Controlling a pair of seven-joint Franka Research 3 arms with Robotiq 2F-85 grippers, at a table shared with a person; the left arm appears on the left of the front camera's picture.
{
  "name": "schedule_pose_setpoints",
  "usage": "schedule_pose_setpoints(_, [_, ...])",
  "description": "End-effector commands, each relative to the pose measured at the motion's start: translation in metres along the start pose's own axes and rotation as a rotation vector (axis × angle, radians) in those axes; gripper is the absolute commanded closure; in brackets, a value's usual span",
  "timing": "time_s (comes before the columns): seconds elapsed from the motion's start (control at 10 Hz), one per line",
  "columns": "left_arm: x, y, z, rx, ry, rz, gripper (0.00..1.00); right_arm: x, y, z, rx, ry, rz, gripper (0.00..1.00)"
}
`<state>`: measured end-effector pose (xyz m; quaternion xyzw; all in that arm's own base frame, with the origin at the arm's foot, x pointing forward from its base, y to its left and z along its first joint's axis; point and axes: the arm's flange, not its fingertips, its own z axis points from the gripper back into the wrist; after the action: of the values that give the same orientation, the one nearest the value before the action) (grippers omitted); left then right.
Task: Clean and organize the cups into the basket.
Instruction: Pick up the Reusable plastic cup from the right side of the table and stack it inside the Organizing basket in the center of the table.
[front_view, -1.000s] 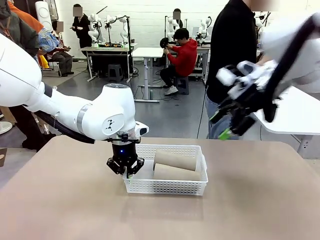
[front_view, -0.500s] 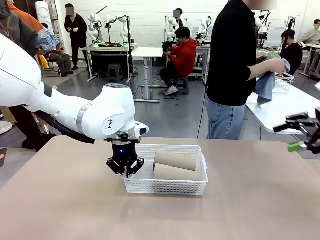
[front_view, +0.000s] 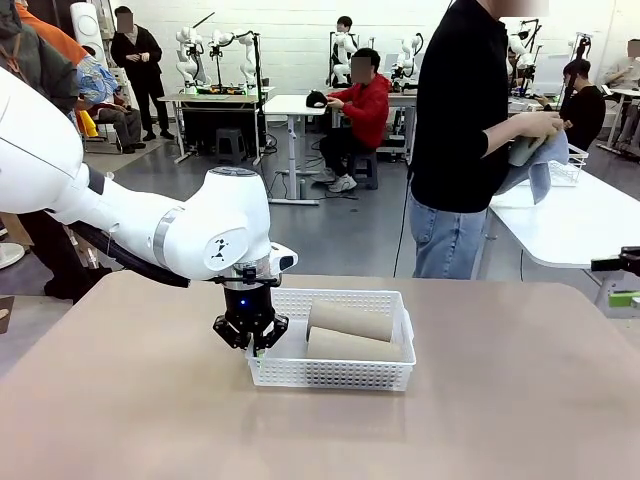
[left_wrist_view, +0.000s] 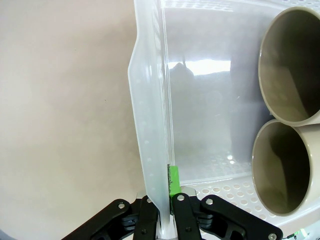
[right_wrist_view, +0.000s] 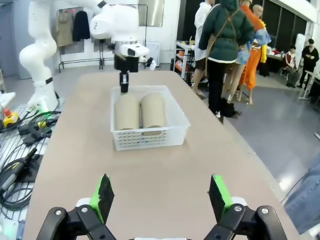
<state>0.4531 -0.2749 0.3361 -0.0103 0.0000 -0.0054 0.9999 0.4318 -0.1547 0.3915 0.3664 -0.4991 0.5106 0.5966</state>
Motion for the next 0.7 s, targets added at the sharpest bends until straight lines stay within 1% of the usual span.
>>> schedule_pose_setpoints(0.0, [-0.0019, 0.0026, -0.0016, -0.005, -0.002, -0.006, 1.0, -0.0064, 0.0053, -0.0035, 0.016, 0.022, -0.009, 0.0])
schedule_pose_setpoints(0.6, [-0.0019, 0.0026, -0.0016, -0.005, -0.002, -0.006, 1.0, -0.0064, 0.0053, -0.0035, 0.016, 0.022, -0.009, 0.0])
